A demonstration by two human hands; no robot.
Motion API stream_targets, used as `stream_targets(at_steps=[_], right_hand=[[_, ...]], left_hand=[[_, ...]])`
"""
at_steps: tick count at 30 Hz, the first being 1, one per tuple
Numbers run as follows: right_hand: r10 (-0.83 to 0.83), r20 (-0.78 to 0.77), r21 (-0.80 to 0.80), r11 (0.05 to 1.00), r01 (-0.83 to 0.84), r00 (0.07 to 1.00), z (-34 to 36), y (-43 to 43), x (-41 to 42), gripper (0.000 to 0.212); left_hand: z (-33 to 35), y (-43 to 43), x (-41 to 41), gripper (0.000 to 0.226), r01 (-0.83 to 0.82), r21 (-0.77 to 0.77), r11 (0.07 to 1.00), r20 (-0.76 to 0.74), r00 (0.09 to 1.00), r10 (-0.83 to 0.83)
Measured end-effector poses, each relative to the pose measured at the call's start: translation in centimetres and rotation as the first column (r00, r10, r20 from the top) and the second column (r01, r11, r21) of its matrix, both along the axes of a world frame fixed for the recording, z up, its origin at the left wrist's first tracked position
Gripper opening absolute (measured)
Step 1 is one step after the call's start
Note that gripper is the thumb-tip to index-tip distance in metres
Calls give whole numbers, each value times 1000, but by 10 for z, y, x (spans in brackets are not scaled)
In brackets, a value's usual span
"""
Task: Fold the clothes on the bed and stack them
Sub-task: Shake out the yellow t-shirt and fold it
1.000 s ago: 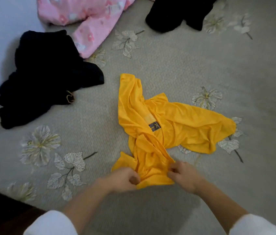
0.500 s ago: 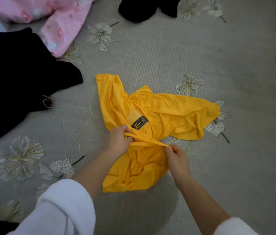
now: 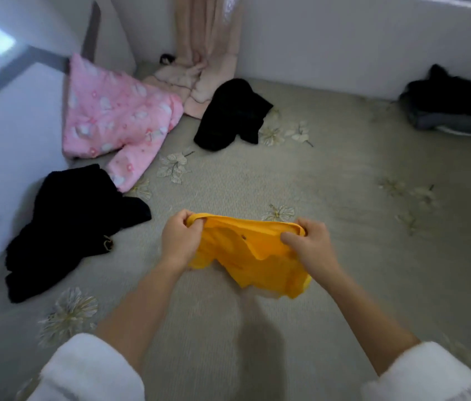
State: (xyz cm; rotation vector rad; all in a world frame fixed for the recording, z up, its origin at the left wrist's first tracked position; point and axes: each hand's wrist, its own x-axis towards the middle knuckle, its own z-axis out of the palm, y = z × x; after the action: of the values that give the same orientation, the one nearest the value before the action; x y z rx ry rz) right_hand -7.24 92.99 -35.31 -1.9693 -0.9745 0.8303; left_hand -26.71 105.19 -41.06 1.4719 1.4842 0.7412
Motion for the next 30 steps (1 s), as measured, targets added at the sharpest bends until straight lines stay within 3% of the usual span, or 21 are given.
stream_targets(at_steps=[2, 7, 10, 12, 16, 19, 22, 26, 28, 30], right_hand=[[38, 148, 53, 998, -47, 988, 34, -5, 12, 28], [-74, 433, 169, 986, 0, 898, 100, -15, 39, 28], [-63, 577, 108, 994, 1, 814, 129, -22, 59, 16], [-58, 585, 61, 998, 27, 809, 146, -29, 72, 15], [-34, 353, 8, 999, 34, 935, 176, -44, 92, 14], [45, 246, -36, 999, -37, 968, 195, -49, 99, 5], [-66, 21, 66, 996, 65, 998, 215, -49, 101, 27], [-106, -305, 141, 978, 155, 946, 245, -50, 101, 41], [15, -381, 203, 977, 68, 924, 265, -59, 102, 38], [228, -331, 261, 955, -143, 916, 283, -66, 105, 16]], left_hand=[[38, -2, 5, 26, 5, 63, 998, 6, 1000, -5], [129, -10, 23, 38, 77, 307, 949, 3, 997, -82], [176, -13, 31, 38, 30, 413, 910, 51, 997, -56], [200, -11, 31, 38, 1, 443, 897, 37, 999, -19], [224, -10, 24, 31, 25, 475, 880, -58, 998, 3], [235, -13, 20, 31, 30, 475, 879, -56, 998, -4], [252, -13, 17, 29, 60, 507, 860, -59, 998, -35], [295, -14, 11, 31, 178, 565, 806, -90, 984, -154], [319, -12, 6, 27, 312, 568, 761, -202, 950, -239], [336, -8, 1, 26, 323, 518, 792, -205, 946, -251]])
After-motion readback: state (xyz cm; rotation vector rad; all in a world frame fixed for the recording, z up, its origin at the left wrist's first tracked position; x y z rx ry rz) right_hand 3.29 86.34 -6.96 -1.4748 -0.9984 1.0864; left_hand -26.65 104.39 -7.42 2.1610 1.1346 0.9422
